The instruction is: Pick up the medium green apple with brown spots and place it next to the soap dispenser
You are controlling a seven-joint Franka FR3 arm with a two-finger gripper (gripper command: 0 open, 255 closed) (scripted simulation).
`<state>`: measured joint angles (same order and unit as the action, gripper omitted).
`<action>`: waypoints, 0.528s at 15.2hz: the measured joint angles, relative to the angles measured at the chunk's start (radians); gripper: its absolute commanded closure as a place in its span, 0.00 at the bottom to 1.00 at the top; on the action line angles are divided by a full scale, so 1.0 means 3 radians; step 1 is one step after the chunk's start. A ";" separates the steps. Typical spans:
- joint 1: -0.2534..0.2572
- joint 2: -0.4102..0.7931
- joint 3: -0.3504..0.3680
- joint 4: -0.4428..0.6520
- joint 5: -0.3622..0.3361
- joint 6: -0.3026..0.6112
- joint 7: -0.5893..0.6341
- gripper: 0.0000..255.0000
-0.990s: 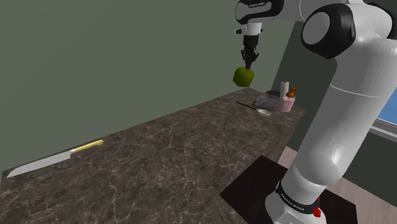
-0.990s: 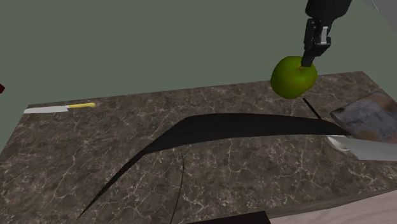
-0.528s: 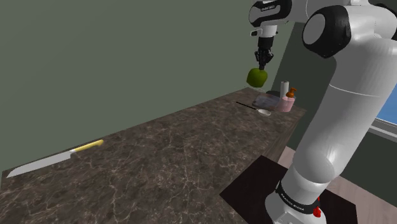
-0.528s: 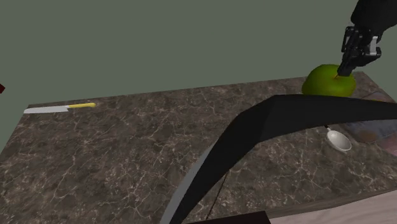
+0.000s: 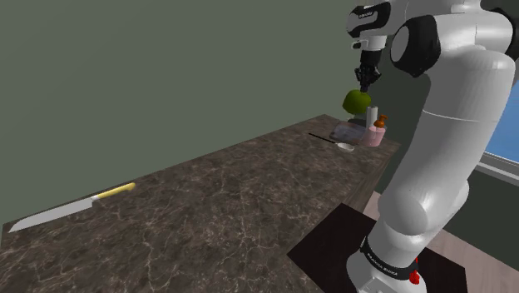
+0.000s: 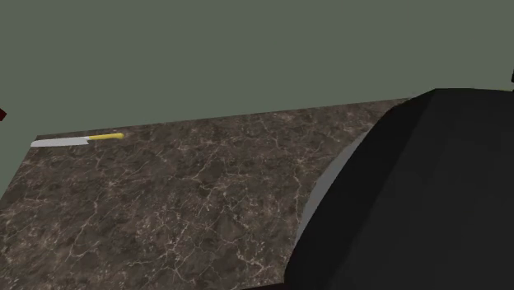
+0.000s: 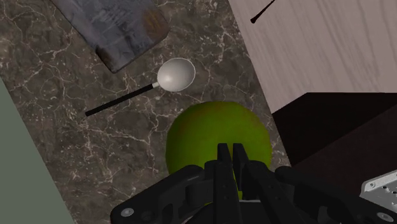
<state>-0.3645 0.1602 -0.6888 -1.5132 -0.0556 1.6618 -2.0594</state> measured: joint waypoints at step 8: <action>-0.0645 0.0570 -0.0169 0.0590 0.0430 -0.0063 -0.0759 1.00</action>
<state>-0.5581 0.3313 -0.7395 -1.3362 0.0734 1.6430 -2.2870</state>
